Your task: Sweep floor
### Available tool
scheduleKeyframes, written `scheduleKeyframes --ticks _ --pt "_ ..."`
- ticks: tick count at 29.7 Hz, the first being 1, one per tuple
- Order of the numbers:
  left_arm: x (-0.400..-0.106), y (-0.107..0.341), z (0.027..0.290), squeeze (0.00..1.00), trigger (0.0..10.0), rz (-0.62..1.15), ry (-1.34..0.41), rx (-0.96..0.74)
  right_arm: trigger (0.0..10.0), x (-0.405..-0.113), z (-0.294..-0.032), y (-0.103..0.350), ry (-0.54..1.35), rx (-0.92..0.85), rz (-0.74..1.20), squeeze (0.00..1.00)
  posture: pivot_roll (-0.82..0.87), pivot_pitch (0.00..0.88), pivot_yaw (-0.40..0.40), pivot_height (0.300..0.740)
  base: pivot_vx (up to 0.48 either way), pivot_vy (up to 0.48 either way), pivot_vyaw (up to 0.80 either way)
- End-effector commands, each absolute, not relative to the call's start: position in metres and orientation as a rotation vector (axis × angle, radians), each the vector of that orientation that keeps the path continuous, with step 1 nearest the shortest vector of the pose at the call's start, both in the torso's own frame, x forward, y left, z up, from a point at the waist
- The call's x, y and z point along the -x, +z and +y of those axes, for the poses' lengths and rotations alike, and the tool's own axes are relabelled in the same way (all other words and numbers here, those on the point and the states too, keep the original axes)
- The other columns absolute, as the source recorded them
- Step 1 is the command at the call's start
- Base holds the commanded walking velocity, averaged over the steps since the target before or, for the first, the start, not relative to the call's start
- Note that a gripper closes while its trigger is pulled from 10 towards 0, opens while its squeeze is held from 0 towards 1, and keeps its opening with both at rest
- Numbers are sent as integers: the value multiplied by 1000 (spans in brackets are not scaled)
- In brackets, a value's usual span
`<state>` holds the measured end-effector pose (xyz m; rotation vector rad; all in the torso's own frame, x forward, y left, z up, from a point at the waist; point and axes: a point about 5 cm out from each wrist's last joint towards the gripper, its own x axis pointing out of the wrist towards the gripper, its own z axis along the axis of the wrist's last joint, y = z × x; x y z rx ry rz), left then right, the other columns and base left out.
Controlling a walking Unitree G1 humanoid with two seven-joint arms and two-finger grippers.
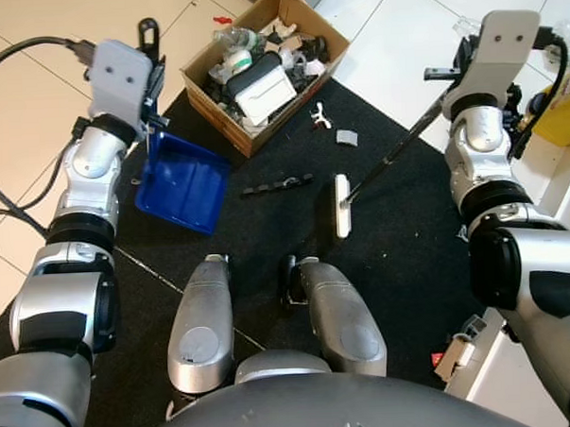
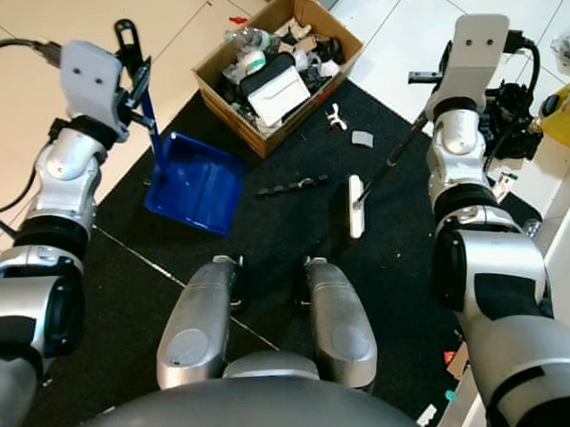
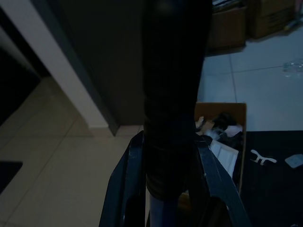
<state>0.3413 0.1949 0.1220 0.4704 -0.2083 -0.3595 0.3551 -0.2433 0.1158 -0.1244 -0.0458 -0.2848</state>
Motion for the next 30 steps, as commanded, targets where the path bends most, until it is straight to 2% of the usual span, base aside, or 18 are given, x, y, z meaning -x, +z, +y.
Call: scheduleKeyframes --ticks 1,14,21,30 --pt "-338 118 181 133 10000 -244 -404 -486 10000 -349 -249 109 -315 113 -41 0 150 197 -65 740 0 0 0" --pt "-344 119 164 137 10000 -272 -379 -451 10000 -346 -251 108 -321 109 -45 0 117 206 -63 740 0 0 0" --pt "-357 140 159 133 10000 -334 -311 -370 10000 -343 -259 108 -337 123 -49 0 80 205 -67 740 0 0 0" --pt "-355 132 152 129 10000 -310 -343 -388 10000 -344 -255 108 -325 122 -49 0 73 205 -71 740 0 0 0"
